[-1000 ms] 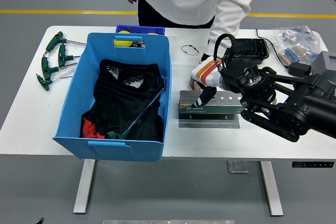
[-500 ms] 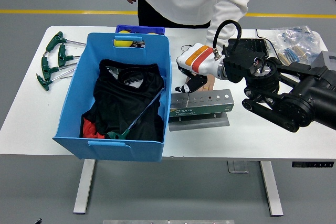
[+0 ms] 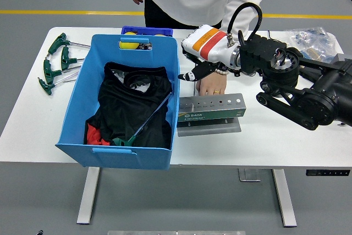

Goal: Lift tool from toolbox,place it in box,lift tool from toolbox,place it in box

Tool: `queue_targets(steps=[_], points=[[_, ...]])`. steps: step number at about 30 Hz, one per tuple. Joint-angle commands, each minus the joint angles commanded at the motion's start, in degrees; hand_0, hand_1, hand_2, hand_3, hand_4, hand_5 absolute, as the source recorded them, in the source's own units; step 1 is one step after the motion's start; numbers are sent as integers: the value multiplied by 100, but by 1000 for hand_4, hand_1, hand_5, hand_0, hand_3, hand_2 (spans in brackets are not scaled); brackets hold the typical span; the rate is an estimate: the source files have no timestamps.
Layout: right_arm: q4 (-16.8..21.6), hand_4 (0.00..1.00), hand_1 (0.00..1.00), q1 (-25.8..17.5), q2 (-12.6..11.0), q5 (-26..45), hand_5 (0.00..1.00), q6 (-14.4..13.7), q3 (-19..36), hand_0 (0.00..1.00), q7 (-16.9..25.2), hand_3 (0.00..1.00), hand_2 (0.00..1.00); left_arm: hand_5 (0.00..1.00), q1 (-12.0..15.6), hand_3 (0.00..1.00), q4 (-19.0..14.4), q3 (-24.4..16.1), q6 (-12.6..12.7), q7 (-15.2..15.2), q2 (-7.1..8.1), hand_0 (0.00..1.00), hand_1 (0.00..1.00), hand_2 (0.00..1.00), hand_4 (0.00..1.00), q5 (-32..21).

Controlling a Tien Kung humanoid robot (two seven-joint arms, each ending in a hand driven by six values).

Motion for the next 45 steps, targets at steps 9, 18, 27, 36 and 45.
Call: queue_targets(steps=[9, 18, 27, 36, 45], points=[[924, 762, 2, 113, 53, -68, 586, -144, 480, 2, -122, 3, 2, 603, -12, 768, 0, 1, 0, 1, 5, 829, 855, 867, 746, 4], [1636, 754, 2, -121, 422, 166, 575, -441, -47, 2, -281, 2, 2, 604, -24, 767, 0, -116, 5, 34, -14, 829, 855, 867, 746, 127], [1140, 747, 2, -183, 893, 88, 541, -430, -715, 2, -507, 28, 24, 605, -41, 767, 0, -94, 4, 43, -21, 829, 855, 866, 746, 116], [754, 827, 77, -144, 1270, 74, 551, 252, -859, 91, -664, 205, 148, 605, -46, 766, 0, -84, -6, 48, -13, 829, 854, 866, 745, 121], [595, 998, 832, -132, 1270, 131, 714, 393, -897, 831, -684, 811, 861, 604, -54, 765, 0, -65, -3, 39, -19, 829, 854, 866, 745, 94]])
